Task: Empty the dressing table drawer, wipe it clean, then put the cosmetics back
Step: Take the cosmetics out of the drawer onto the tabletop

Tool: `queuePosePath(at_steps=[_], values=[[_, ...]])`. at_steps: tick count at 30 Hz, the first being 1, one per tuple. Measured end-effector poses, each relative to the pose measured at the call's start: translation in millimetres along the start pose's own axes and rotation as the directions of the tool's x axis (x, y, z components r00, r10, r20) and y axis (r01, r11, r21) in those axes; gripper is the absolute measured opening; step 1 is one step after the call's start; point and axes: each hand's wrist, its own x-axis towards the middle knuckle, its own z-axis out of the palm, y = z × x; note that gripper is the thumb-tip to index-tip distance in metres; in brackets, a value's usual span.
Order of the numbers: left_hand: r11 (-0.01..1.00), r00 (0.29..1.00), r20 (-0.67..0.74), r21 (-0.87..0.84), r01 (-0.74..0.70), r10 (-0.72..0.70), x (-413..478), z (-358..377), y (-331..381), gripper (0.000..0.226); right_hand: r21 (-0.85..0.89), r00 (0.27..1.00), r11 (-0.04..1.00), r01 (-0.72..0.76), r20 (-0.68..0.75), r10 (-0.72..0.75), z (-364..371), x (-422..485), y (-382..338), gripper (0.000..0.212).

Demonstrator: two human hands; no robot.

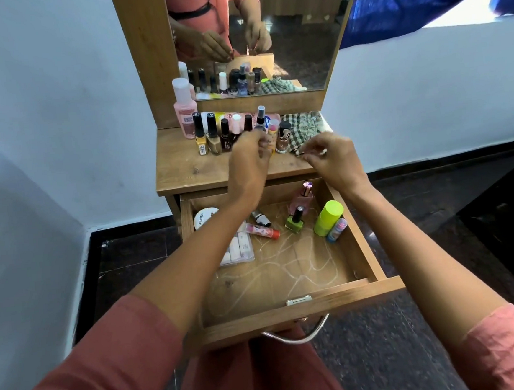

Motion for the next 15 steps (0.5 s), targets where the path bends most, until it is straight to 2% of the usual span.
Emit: queuePosePath(at_steps=[6, 11, 15], values=[[0.996, 0.981, 0.18, 0.068, 0.06, -0.072, -49, 24, -17, 0.019, -0.072, 0.986, 0.988, -0.137, 0.087, 0.143, -4, -51, 35, 0.014], [0.932, 0.92, 0.321, 0.346, 0.106, -0.224, -76, 29, -53, 0.02, -0.21, 0.947, 0.932, -0.296, 0.063, 0.315, -3, -89, 66, 0.014], [0.893, 0.903, 0.343, 0.441, 0.086, -0.257, -83, 24, -69, 0.022, -0.248, 0.931, 0.914, -0.322, 0.091, 0.353, 0, -103, 75, 0.022]])
